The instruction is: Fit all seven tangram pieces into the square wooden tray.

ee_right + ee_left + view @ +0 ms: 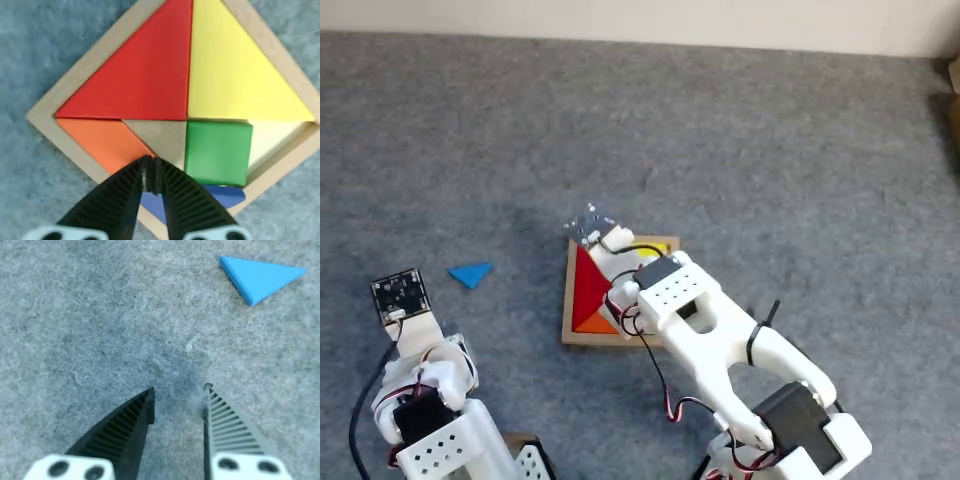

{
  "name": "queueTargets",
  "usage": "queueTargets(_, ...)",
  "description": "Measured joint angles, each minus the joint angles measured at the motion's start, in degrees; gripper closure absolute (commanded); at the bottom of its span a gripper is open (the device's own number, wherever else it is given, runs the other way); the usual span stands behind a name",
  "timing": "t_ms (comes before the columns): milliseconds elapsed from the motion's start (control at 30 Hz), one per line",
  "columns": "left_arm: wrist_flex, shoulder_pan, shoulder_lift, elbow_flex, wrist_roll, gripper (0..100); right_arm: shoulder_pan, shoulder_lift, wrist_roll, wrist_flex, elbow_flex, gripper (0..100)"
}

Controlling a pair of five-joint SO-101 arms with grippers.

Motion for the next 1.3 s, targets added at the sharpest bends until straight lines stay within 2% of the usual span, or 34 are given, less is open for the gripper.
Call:
queueTargets(533,0.00,0.00,0.00,0.00,0.00,84,-0.18,-0.35,0.00,2.73,-0.26,98.2)
queueTargets(867,0.00,0.00,0.00,0.00,0.00,84,-0.18,-13.98,0.00,3.25,4.04,98.1)
queueTargets(1133,0.00,0.00,0.00,0.00,0.00,84,-0.18,-15.38,0.09,3.34,5.63,98.1)
queueTargets(1300,0.00,0.00,0.00,0.00,0.00,84,3.96,-20.92,0.18,6.15,5.63,98.1)
